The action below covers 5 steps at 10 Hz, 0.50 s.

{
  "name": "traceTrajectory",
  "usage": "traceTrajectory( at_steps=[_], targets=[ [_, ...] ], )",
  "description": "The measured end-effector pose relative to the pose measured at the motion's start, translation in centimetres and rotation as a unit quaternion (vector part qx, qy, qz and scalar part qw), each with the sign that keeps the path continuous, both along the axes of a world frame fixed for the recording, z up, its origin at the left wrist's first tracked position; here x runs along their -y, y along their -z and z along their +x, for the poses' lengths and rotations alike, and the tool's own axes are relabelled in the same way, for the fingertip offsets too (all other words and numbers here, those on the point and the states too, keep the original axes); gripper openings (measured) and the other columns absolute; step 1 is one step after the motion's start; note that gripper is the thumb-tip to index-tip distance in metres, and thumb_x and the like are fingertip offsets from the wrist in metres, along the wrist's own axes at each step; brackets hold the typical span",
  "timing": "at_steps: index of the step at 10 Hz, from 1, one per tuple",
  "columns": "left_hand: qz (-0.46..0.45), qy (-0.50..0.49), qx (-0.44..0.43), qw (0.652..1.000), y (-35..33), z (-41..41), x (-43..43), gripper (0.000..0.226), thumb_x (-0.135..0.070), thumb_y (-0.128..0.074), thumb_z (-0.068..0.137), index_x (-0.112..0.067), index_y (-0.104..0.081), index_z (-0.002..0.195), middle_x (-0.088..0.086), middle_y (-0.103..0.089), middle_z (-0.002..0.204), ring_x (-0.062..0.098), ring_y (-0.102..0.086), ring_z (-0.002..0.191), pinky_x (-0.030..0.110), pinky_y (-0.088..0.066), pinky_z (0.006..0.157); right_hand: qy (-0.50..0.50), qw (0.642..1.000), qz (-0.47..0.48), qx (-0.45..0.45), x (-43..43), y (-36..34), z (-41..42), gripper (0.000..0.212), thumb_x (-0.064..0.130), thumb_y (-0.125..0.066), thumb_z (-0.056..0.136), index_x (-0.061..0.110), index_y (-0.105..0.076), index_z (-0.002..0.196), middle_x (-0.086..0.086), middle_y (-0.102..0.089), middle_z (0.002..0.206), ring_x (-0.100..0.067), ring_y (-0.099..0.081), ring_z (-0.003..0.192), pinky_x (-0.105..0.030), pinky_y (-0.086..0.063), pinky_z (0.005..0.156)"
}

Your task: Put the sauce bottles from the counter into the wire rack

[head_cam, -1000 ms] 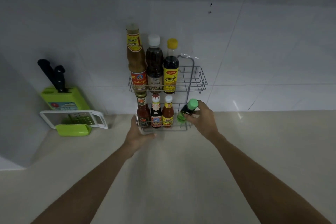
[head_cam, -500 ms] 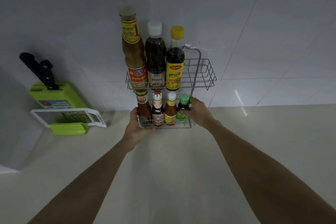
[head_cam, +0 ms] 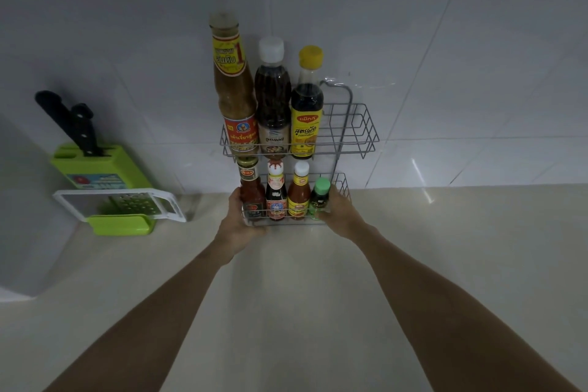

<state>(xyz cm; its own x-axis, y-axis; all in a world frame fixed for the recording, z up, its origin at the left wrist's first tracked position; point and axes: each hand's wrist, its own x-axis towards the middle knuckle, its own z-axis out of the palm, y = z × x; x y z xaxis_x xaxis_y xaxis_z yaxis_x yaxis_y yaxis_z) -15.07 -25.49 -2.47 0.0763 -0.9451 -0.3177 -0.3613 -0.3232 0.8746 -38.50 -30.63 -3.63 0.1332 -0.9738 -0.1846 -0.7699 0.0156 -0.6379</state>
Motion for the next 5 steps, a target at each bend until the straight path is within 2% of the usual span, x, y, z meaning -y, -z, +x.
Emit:
traceTrajectory(
  at_steps=[1,2,3,4,5],
  targets=[
    [0.025,0.013,0.020,0.999,-0.6,-0.9,0.1,0.106,0.005,-0.067,0.078,-0.026,0.002,0.153,-0.005,-0.041,0.132,0.016,-0.042,0.121,0.027,-0.037,0.089,0.006,0.999,-0.010,-0.044,-0.5,1.3,0.1,0.094,0.018,-0.073,0.073,0.009,-0.015,0.147,-0.015,-0.044,0.142,-0.034,-0.041,0.133,-0.050,-0.036,0.110],
    [0.052,-0.008,0.059,0.997,-1.1,-1.7,-0.4,0.103,0.000,-0.062,0.083,-0.020,0.013,0.151,0.007,-0.033,0.152,0.029,-0.039,0.135,0.031,-0.040,0.095,0.011,0.998,-0.017,-0.066,-2.5,-0.4,0.6,0.101,0.010,-0.070,0.079,0.003,0.000,0.151,-0.019,-0.023,0.156,-0.034,-0.020,0.146,-0.045,-0.020,0.120],
    [0.044,0.045,0.135,0.989,-1.4,-1.7,-1.3,0.101,-0.004,-0.061,0.084,-0.017,0.013,0.151,0.012,-0.004,0.162,0.031,-0.009,0.149,0.041,-0.022,0.118,0.000,0.997,-0.023,-0.080,-3.7,-0.8,0.2,0.102,0.014,-0.072,0.078,0.005,-0.001,0.151,-0.016,-0.017,0.159,-0.031,-0.016,0.147,-0.043,-0.020,0.120],
    [0.034,0.137,0.256,0.956,-3.0,-1.7,-2.9,0.093,-0.013,-0.056,0.089,-0.013,0.012,0.152,0.012,0.013,0.161,0.029,0.013,0.149,0.045,-0.002,0.121,-0.022,0.993,-0.029,-0.113,-5.5,-1.8,-0.1,0.100,0.036,-0.070,0.078,0.008,-0.009,0.151,-0.015,-0.017,0.160,-0.030,-0.014,0.148,-0.044,-0.016,0.120],
    [0.016,0.158,0.319,0.934,-4.8,-1.7,-4.7,0.083,-0.026,-0.050,0.093,-0.011,0.007,0.153,0.011,0.012,0.162,0.028,0.010,0.149,0.045,0.001,0.120,-0.027,0.989,-0.065,-0.133,-7.3,-3.4,0.1,0.093,0.051,-0.060,0.082,0.008,-0.016,0.151,-0.014,-0.020,0.159,-0.028,-0.010,0.149,-0.043,-0.010,0.121]
  ],
)
